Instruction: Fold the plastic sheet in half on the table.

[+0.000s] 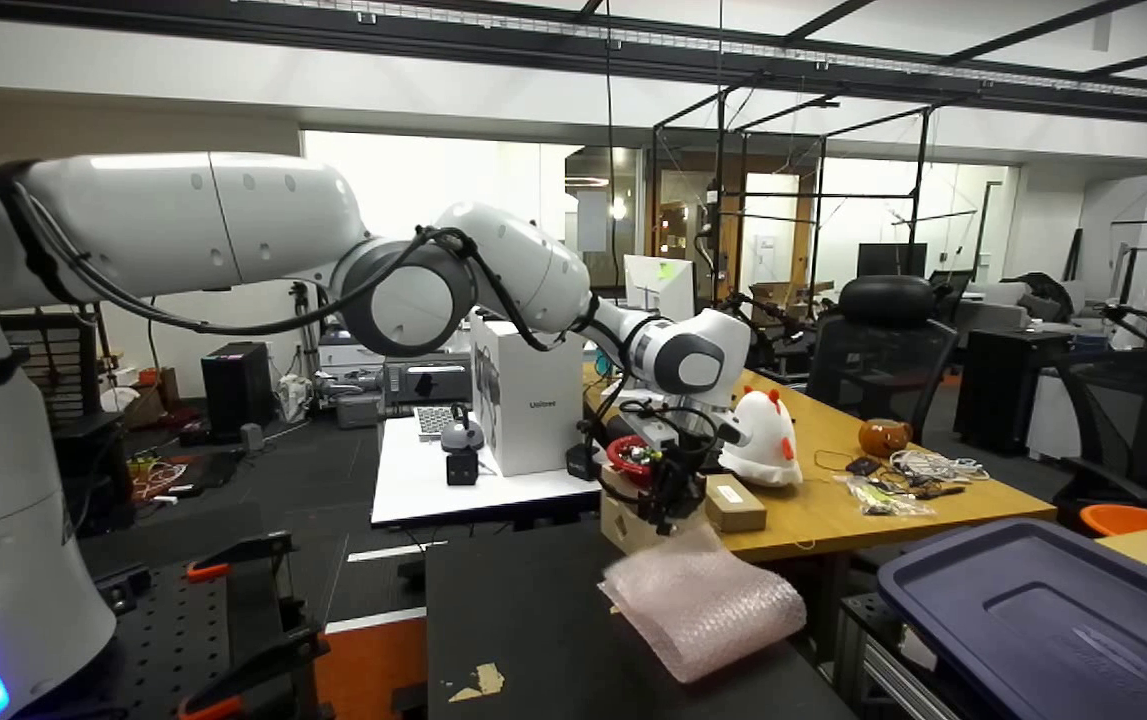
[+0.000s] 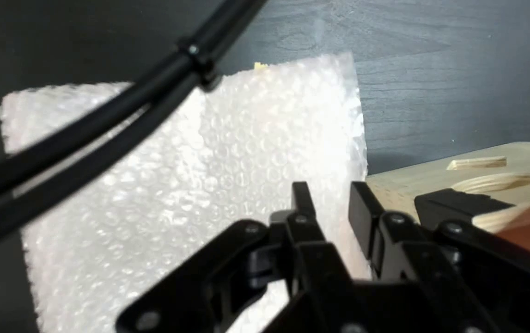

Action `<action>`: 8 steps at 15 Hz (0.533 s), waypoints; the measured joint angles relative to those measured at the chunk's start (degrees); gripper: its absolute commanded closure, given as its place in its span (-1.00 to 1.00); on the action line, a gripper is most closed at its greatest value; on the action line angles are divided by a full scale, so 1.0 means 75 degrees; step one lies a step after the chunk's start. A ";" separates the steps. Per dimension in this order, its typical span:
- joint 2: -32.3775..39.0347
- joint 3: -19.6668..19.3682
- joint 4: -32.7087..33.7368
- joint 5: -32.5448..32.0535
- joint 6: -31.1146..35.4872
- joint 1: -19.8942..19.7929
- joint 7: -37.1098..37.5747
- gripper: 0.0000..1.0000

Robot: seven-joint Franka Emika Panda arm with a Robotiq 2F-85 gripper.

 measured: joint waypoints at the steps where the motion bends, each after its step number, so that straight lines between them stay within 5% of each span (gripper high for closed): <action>1: 0.0013 0.0000 0.0019 0.0000 0.0000 -0.0014 -0.0001 -0.35; 5: 0.0019 0.0013 0.0115 0.0006 0.0000 -0.0123 -0.0018 -0.94; 8: 0.0019 0.0023 0.0218 0.0008 0.0078 -0.0229 -0.0037 -1.00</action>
